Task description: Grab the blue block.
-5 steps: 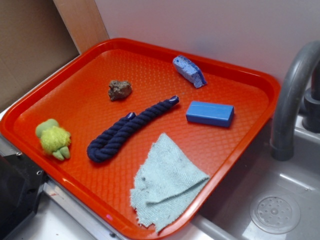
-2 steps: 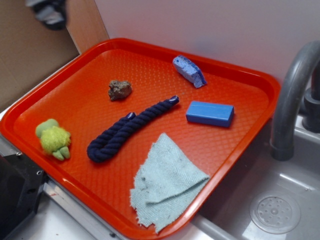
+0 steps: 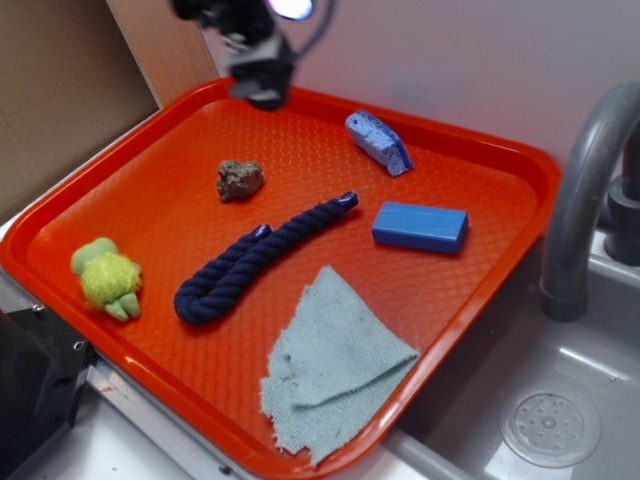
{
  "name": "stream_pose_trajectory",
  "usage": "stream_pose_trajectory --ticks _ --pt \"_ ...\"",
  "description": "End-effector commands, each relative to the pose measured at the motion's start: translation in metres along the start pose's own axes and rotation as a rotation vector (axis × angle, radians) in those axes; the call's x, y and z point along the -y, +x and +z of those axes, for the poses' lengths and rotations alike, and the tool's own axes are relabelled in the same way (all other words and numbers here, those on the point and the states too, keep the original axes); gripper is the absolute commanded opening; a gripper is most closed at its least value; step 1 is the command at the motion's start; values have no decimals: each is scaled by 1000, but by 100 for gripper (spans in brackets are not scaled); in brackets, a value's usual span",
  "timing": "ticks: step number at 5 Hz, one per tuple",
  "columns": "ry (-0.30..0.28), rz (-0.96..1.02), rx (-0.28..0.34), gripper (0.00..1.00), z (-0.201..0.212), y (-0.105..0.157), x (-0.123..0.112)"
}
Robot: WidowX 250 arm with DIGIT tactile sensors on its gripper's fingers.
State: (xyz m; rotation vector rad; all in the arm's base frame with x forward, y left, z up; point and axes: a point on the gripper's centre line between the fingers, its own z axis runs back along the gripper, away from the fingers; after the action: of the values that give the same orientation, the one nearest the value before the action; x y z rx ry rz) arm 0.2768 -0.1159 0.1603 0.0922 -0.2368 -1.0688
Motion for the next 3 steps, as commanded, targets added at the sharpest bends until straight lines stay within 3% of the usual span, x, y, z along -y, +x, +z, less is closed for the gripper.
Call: stream_pose_trajectory --ticks 1,2,3 --pt "-39 -54 68 100 -56 34 3" --pt "-150 -123 64 100 -92 41 13" --pt "-224 -217 105 100 -93 41 24"
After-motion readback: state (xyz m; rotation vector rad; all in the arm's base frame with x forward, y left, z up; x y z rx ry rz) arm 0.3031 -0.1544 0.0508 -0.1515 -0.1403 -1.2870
